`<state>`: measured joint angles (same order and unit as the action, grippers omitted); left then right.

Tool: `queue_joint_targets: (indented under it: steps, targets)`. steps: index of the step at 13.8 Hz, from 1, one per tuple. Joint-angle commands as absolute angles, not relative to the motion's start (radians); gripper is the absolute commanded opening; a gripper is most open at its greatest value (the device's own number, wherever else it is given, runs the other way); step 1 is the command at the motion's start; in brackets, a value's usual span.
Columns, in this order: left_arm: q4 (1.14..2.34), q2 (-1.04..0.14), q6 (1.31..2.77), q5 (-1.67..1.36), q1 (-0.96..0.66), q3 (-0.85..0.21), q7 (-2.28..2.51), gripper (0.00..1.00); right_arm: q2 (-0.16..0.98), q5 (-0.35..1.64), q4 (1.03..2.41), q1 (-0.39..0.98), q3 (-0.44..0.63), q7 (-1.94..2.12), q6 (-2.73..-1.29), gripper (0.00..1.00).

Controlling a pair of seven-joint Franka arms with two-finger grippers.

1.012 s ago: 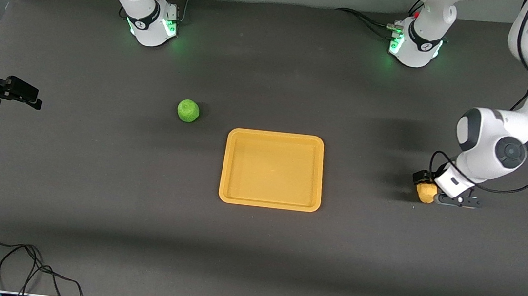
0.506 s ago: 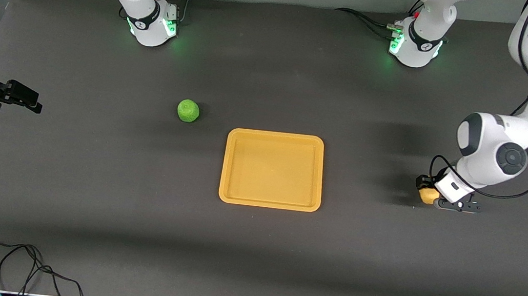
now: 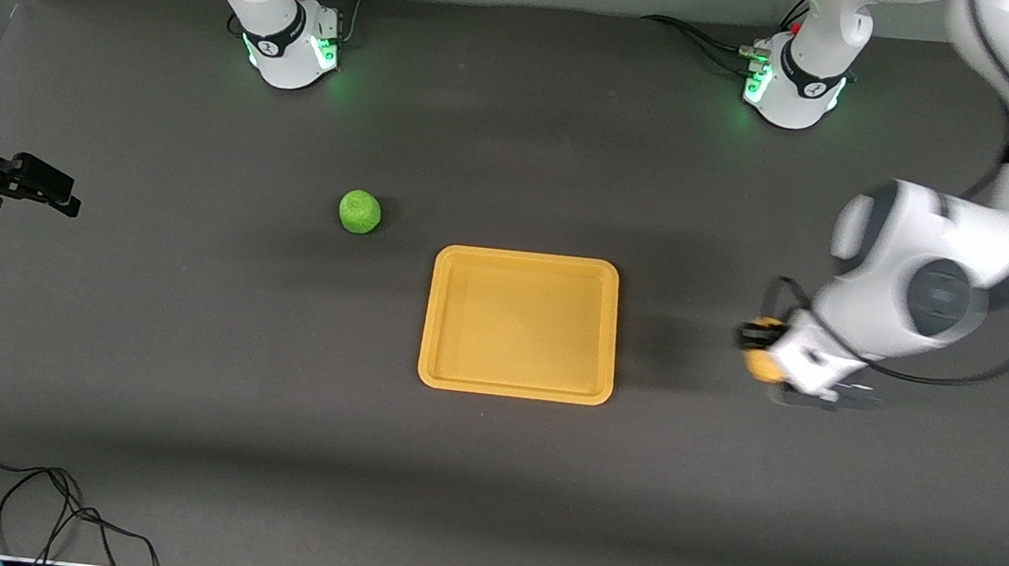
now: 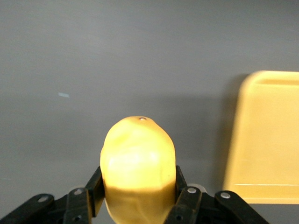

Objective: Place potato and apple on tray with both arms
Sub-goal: 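Carry the potato with the left gripper onto the yellow tray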

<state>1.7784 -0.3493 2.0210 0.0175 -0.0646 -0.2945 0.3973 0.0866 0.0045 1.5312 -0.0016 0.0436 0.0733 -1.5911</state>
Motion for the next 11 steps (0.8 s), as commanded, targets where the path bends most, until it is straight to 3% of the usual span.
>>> queue_joint_targets:
  steps: [1,8,10,11]
  targets:
    - [1.735,-0.445,2.08,0.009,-0.188,-0.278,0.53,0.2,0.084,0.015,1.529,0.003,0.048,0.055,-1.6,1.0]
    - [1.732,-0.612,2.319,0.015,-0.337,-0.276,0.667,0.22,0.087,0.017,1.525,0.005,0.046,0.054,-1.605,1.0]
    - [1.732,-0.635,2.352,0.023,-0.36,-0.275,0.676,0.35,0.087,0.017,1.525,0.003,0.044,0.057,-1.605,1.0]
    - [1.732,-0.638,2.35,0.025,-0.36,-0.273,0.675,0.53,0.086,0.018,1.528,0.003,0.044,0.061,-1.603,1.0]
